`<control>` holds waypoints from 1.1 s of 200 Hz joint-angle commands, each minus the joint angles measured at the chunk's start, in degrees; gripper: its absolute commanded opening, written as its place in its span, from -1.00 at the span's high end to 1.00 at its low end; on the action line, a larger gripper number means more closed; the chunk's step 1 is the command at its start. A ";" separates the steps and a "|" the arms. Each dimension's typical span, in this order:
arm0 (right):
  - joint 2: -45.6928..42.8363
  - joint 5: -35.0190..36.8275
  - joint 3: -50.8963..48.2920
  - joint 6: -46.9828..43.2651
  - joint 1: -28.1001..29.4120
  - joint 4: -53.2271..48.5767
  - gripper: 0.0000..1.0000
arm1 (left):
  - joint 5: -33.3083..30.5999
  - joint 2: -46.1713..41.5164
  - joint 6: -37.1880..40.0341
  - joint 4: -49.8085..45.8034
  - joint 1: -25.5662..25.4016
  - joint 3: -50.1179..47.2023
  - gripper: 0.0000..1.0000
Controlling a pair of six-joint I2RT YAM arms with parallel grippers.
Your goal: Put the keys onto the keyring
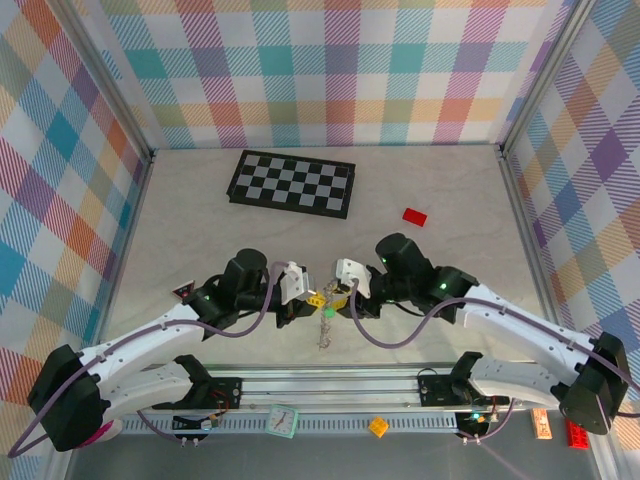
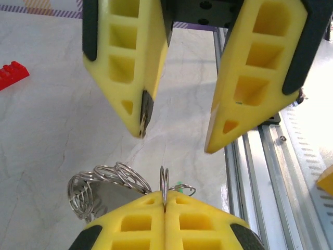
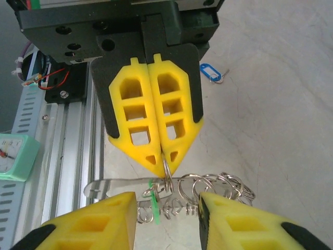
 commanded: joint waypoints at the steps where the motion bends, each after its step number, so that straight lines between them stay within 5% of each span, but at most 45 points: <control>1: -2.03 -1.04 -3.18 4.97 -0.14 3.95 0.24 | 1.94 -0.98 -4.35 8.98 -0.32 -1.97 1.00; 129: 2.16 -3.18 -10.95 8.84 -0.05 18.80 0.18 | 2.63 -1.18 -8.37 15.89 -0.35 -4.59 1.00; 220: 0.59 -5.51 -13.63 9.89 -0.05 22.71 0.68 | 2.39 -1.66 -9.35 18.55 -0.28 -5.20 1.00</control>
